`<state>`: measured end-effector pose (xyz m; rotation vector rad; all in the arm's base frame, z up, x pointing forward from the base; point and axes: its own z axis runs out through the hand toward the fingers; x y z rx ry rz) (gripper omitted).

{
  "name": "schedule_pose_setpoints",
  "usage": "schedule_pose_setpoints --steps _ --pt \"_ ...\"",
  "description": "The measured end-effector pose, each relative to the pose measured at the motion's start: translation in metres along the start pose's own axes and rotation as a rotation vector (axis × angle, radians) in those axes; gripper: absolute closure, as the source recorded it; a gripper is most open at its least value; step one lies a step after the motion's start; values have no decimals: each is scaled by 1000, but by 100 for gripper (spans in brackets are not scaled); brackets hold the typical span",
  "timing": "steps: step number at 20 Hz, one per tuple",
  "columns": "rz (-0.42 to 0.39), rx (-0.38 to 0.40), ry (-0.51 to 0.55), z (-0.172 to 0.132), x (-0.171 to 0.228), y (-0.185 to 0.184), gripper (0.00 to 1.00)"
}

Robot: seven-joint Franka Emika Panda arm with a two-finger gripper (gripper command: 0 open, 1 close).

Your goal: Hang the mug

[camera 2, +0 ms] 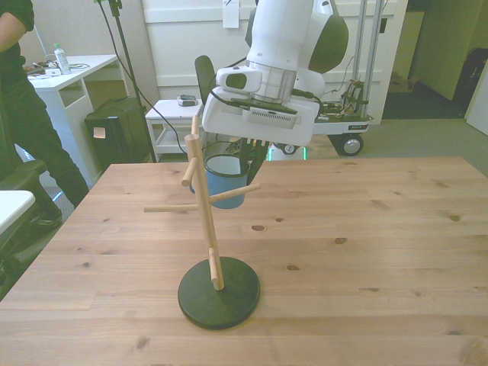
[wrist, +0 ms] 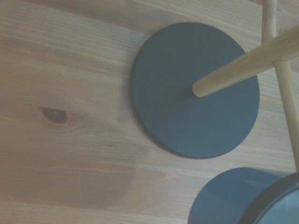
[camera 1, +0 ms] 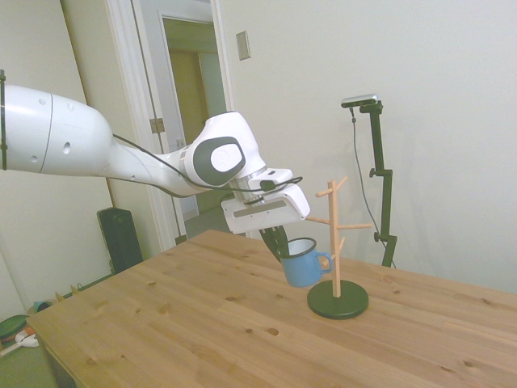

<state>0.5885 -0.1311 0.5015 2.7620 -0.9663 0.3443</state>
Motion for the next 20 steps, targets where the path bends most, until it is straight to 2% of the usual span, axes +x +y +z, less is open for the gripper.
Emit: schedule_pose_setpoints --steps 20 --pt "-28 -5 1 12 17 -38 100"
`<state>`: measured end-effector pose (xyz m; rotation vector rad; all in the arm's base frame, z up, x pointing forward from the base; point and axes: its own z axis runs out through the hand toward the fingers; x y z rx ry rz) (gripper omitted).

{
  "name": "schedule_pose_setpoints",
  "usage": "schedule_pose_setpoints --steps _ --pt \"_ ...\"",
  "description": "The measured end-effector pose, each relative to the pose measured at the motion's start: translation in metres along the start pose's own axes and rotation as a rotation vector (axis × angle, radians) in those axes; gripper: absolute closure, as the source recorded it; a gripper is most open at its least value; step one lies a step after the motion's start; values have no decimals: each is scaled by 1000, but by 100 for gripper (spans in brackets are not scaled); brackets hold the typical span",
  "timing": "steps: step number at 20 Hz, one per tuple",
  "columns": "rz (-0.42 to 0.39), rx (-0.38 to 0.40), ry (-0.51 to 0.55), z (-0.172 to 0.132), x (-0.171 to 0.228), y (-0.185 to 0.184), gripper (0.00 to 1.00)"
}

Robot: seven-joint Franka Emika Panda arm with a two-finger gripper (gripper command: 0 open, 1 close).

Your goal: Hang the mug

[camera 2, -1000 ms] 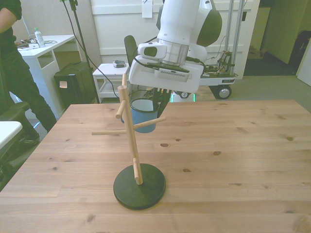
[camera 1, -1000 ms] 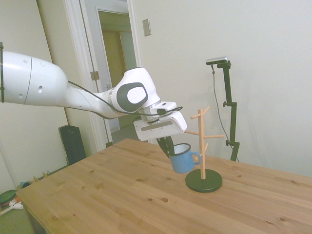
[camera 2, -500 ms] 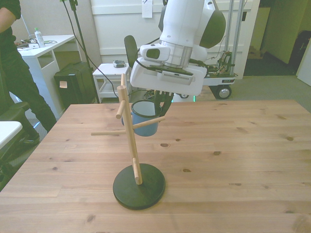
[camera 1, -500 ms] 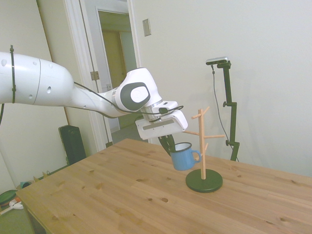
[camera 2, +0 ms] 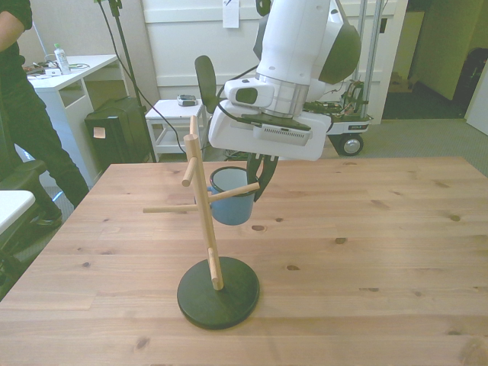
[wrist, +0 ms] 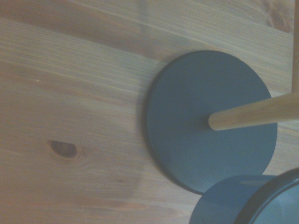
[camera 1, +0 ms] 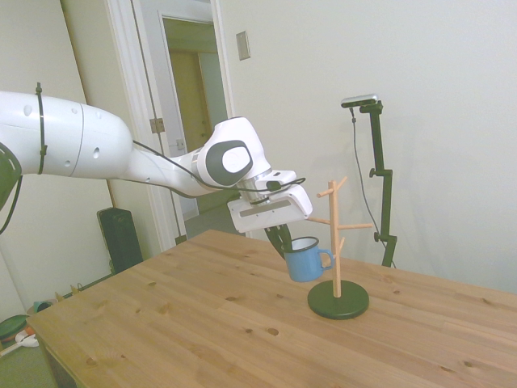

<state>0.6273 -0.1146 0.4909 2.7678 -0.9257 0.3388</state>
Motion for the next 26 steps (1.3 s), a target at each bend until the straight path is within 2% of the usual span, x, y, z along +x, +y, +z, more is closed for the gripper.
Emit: schedule_pose_setpoints --steps 12,13,26 --pt "34 19 -19 14 11 -9 100" --pt "36 19 -20 14 12 -9 0" --pt "93 36 -45 22 16 -5 0"
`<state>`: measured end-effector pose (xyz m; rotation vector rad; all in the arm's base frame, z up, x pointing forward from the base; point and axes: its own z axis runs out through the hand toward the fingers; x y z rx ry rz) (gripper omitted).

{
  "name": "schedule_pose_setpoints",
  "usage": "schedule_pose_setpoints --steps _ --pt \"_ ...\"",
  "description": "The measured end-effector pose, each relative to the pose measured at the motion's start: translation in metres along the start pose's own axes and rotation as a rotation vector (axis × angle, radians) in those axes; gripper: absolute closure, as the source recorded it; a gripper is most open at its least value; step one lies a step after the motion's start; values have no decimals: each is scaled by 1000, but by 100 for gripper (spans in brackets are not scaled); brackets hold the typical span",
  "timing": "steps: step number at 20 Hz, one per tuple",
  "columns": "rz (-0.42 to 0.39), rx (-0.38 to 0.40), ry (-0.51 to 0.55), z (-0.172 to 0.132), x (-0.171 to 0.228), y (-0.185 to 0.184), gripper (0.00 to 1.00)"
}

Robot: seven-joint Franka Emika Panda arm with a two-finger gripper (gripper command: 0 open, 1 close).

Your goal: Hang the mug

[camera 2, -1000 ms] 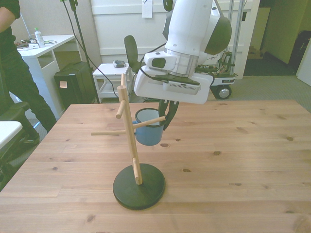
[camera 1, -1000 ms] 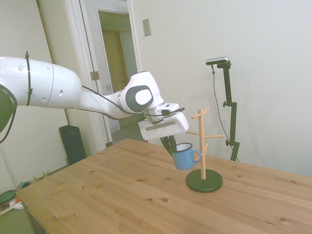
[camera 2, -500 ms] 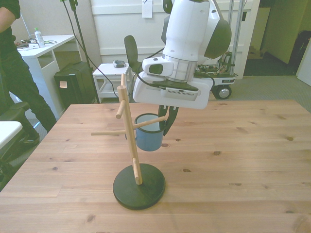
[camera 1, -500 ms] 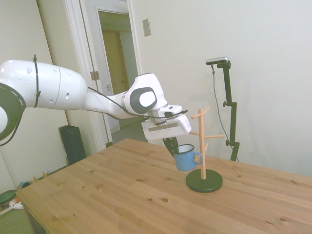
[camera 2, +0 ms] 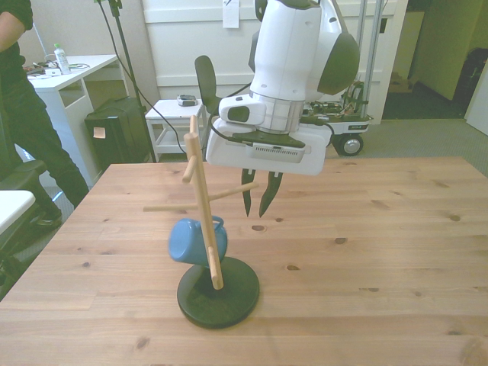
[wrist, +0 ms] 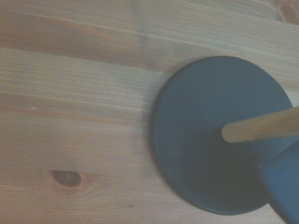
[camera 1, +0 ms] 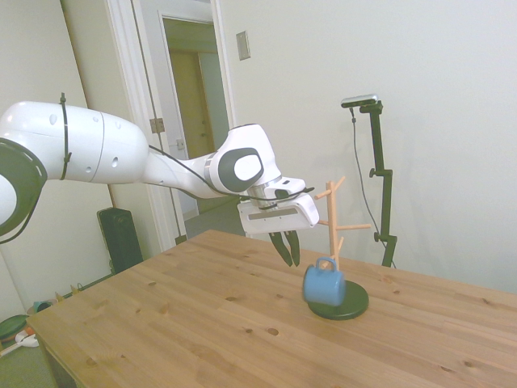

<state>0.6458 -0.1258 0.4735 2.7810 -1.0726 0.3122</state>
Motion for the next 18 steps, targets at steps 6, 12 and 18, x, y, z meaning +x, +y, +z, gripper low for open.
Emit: schedule_pose_setpoints --steps 6,12,18 --pt "31 47 -9 -9 -5 5 0" --pt "88 124 -68 -24 -69 25 0" --pt "132 142 -121 -28 -146 68 0"
